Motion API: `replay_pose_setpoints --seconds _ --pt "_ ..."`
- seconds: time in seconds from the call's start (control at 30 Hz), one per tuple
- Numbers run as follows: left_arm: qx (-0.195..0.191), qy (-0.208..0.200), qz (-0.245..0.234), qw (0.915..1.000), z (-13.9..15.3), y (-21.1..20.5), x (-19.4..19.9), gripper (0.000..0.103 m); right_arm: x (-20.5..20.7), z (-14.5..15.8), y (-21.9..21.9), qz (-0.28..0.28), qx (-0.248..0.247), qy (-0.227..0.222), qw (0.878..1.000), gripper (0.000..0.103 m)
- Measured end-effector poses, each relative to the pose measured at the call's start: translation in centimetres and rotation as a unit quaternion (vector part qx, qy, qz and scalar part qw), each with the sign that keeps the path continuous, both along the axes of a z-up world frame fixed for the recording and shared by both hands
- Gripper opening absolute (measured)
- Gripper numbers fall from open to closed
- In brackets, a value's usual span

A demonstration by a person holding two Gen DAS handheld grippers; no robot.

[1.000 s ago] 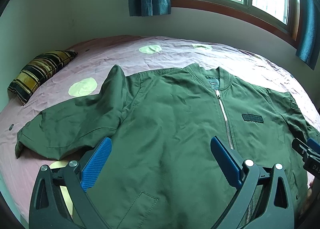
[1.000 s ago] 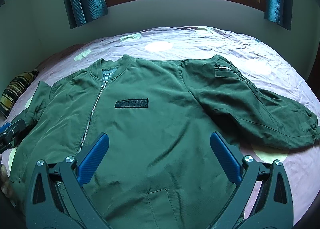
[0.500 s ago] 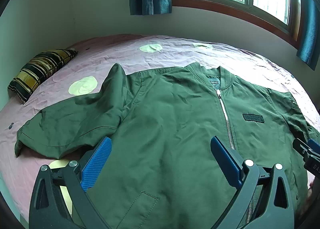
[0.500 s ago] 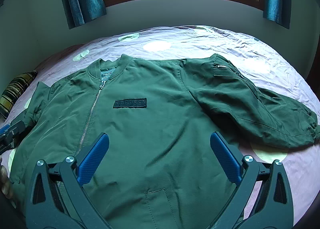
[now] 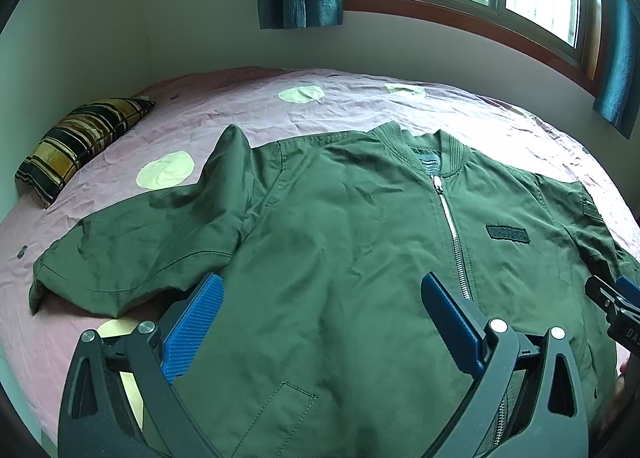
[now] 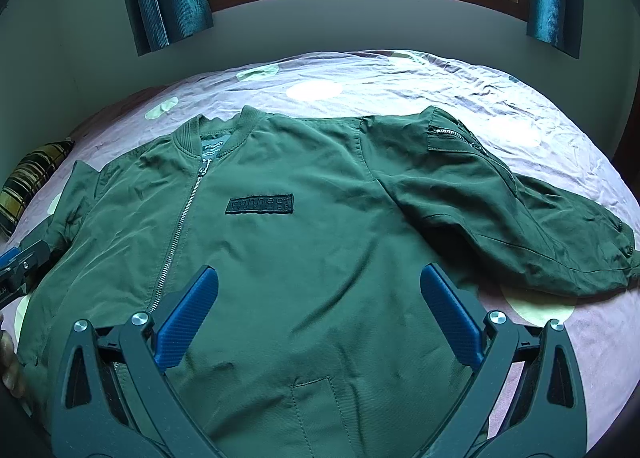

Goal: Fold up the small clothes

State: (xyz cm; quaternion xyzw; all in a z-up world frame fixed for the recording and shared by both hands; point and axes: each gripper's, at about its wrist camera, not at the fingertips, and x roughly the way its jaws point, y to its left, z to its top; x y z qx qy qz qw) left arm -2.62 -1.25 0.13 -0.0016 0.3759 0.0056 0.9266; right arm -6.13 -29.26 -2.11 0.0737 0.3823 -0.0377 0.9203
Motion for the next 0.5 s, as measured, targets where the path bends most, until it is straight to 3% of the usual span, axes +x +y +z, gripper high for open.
replay_pose_setpoints --seconds 0.37,0.5 --pt "0.003 0.000 0.004 1.0000 -0.2 0.2 0.1 0.099 0.0 -0.1 0.0 0.000 0.002 -0.001 1.000 0.101" --pt "-0.017 0.014 0.002 0.9997 -0.6 0.8 0.6 0.099 -0.1 0.3 -1.1 0.005 0.014 -0.005 1.000 0.101"
